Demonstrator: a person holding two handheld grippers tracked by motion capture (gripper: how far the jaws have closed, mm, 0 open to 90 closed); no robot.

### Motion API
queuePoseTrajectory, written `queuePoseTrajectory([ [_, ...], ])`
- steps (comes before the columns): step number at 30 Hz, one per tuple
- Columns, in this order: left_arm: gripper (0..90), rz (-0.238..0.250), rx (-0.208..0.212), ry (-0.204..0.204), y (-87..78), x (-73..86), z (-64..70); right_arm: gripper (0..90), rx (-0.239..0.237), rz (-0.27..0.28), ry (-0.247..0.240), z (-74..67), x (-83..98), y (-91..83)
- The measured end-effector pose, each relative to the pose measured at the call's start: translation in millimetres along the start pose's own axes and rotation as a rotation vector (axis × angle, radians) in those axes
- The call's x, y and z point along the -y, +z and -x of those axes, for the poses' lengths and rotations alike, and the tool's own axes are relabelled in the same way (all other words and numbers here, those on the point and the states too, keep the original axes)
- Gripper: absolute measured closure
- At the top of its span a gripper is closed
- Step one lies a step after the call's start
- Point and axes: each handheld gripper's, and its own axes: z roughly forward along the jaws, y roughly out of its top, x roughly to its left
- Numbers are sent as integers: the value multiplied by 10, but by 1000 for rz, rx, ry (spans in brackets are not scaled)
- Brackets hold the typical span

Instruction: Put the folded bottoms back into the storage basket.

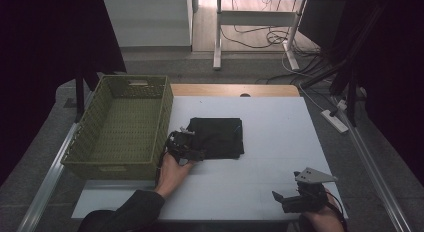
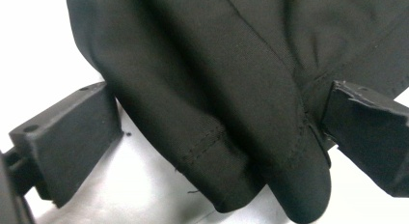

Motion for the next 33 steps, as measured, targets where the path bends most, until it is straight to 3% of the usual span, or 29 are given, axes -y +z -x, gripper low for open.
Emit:
queuePoseTrajectory([
  [6, 41, 4, 9, 34, -12, 7, 21, 2, 1, -1, -1, -2, -2, 1],
  [9, 200, 14, 43, 52, -36, 13, 39, 2, 2, -1, -5, -7, -4, 1],
  [10, 200, 17, 54, 59, -43, 16, 43, 2, 2, -1, -5, -7, -4, 1],
  [11, 284, 18, 67, 64, -50, 18, 44, 2, 4, -3, -8, -11, -7, 0],
  [16, 416, 18, 117, 54, -64, 17, 52, 2, 4, -1, -15, -14, -11, 1],
  [17, 479, 14, 147, 51, -68, 16, 46, 2, 2, 8, -15, -17, -17, 4],
  [19, 554, 16, 162, 44, -65, 18, 46, 2, -4, 25, -16, -19, -29, 10],
  [24, 608, 14, 193, 33, -62, 20, 38, 2, -24, 28, -32, -41, -64, 44],
  [33, 628, 18, 198, 50, -61, 24, 39, 2, -34, 54, -85, -109, -213, 140],
])
